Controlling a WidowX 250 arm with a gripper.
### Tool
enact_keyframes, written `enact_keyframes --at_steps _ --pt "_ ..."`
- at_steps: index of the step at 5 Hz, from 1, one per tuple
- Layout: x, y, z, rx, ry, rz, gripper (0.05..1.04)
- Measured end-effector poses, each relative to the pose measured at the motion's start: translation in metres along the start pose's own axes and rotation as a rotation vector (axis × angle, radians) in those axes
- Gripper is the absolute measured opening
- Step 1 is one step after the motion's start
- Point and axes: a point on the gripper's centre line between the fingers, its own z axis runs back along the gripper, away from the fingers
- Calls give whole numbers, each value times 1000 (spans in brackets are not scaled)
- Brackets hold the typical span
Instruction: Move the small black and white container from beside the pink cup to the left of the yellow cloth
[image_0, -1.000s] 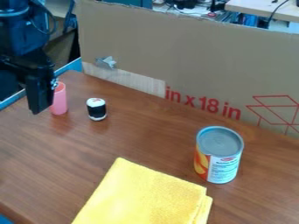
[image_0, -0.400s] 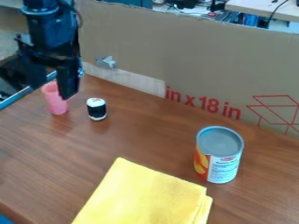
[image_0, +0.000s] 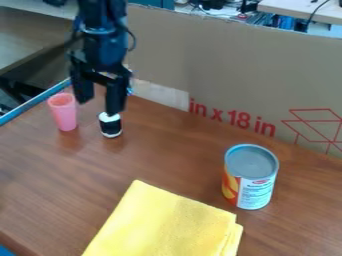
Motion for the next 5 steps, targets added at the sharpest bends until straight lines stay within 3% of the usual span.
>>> enact_keyframes --at_steps 1,3,4,5 --pt "21 4 -12 38 25 1 1001" --pt "34 14 -29 68 81 19 1001" --pt "35 15 -40 68 102 20 1001" --pt "41 24 -52 39 141 9 1001"
